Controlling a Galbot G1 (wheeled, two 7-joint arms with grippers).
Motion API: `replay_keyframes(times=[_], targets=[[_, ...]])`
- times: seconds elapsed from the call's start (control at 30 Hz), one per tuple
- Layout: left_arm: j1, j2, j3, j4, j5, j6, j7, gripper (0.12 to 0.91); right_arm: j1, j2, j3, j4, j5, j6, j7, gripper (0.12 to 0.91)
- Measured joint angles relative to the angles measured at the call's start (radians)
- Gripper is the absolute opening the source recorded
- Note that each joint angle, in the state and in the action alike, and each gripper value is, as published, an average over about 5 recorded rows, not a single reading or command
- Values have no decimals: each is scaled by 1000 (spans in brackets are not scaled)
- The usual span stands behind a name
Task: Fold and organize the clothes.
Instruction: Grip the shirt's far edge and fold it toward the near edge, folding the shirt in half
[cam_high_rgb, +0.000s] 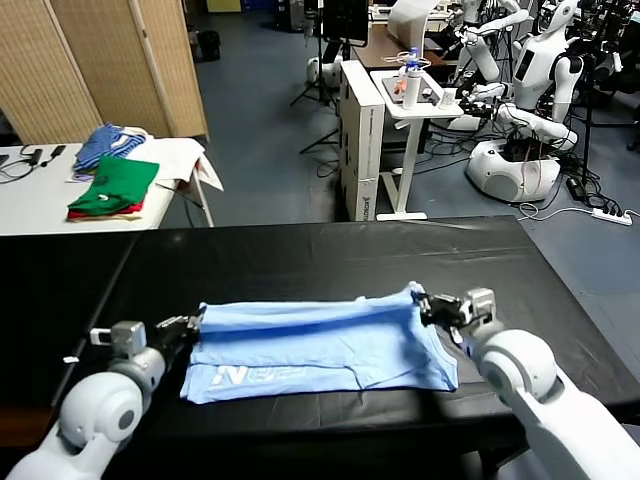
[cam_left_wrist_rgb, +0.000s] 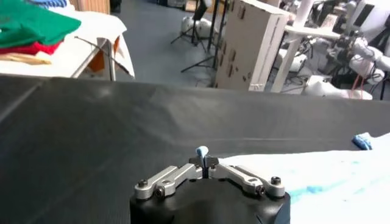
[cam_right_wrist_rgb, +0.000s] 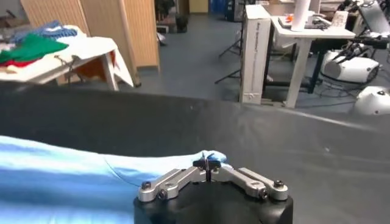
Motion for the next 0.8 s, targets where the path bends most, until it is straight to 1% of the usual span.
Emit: replay_keyframes(times=[0.1, 0.2, 0.37, 0.53, 0.8], targets=[[45, -5, -15, -23, 15, 0, 4, 161, -67, -28, 27, 66, 1, -22, 13, 139], [83, -10, -22, -44, 22, 3, 2, 161, -129, -51, 46, 124, 4, -51, 37, 139], [132, -16, -39, -78, 37, 9, -2, 161, -211, -83, 66, 191, 18, -99, 68, 139], [175, -24, -56, -92, 63, 15, -1, 161, -263, -101, 63, 220, 22, -106, 73, 139], [200, -39, -53, -76, 91, 29, 3, 161, -290, -100, 52, 229, 19, -106, 73, 139]])
